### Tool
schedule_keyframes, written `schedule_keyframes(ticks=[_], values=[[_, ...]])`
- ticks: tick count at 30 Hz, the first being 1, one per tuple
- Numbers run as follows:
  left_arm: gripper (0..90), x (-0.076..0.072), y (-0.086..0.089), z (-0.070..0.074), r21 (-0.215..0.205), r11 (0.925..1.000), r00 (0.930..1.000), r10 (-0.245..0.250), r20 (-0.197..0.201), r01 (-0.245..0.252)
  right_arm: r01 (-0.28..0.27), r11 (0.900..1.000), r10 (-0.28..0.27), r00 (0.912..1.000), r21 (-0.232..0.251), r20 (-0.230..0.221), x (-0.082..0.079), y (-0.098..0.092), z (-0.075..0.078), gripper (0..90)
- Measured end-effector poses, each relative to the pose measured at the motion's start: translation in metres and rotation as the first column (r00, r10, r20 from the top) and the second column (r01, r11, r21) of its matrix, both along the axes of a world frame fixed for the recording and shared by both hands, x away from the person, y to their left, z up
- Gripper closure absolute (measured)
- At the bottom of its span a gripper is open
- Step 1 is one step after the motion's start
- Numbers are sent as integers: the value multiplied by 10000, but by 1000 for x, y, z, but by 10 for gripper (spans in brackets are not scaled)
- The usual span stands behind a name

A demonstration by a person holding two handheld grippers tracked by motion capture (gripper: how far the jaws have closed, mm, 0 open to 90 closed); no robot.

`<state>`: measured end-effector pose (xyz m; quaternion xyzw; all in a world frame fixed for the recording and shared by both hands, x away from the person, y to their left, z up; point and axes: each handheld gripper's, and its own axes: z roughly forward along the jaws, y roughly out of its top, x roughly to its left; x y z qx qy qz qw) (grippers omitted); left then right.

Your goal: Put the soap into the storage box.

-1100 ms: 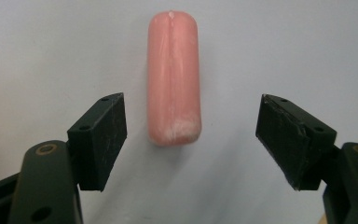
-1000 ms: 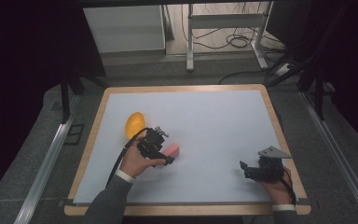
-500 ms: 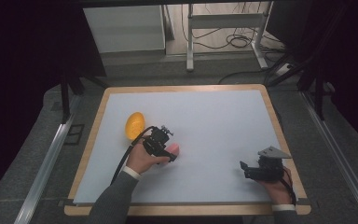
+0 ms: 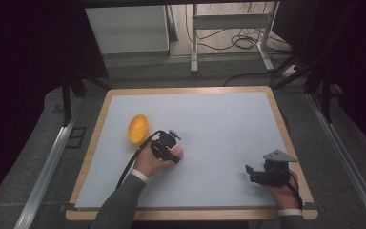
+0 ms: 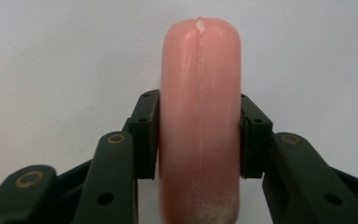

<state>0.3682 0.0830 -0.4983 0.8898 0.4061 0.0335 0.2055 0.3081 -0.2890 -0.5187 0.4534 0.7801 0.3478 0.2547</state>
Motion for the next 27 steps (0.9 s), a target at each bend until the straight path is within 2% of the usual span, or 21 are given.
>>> schedule_keyframes(ticks=[5,8,10,13,19,22,25,27], values=[[602,-1,0,0,45,10000,10000,-16,68,15,-25,10000,25,10000,-20,-3,0,1,0,76],[603,-3,-1,1,105,9999,9995,-79,302,75,-22,10000,22,10000,-14,18,0,1,0,76],[603,-3,0,3,-160,9998,9993,-125,364,131,3,10000,-3,10000,-11,27,0,0,0,76],[603,-3,2,8,-317,9993,9990,-168,414,181,12,10000,-12,10000,1,32,0,0,0,76],[603,-2,13,15,-500,9986,9993,-146,333,162,66,10000,-66,10000,42,40,0,-1,1,76],[603,-4,19,19,-485,9988,9981,7,620,23,74,10000,-74,10000,43,39,0,-1,1,76],[603,-5,25,24,-682,9977,9979,67,641,-23,56,10000,-56,10000,29,26,0,-1,0,75],[603,-5,28,27,-576,9983,9978,110,649,-73,54,10000,-54,10000,28,14,0,-1,0,76]])
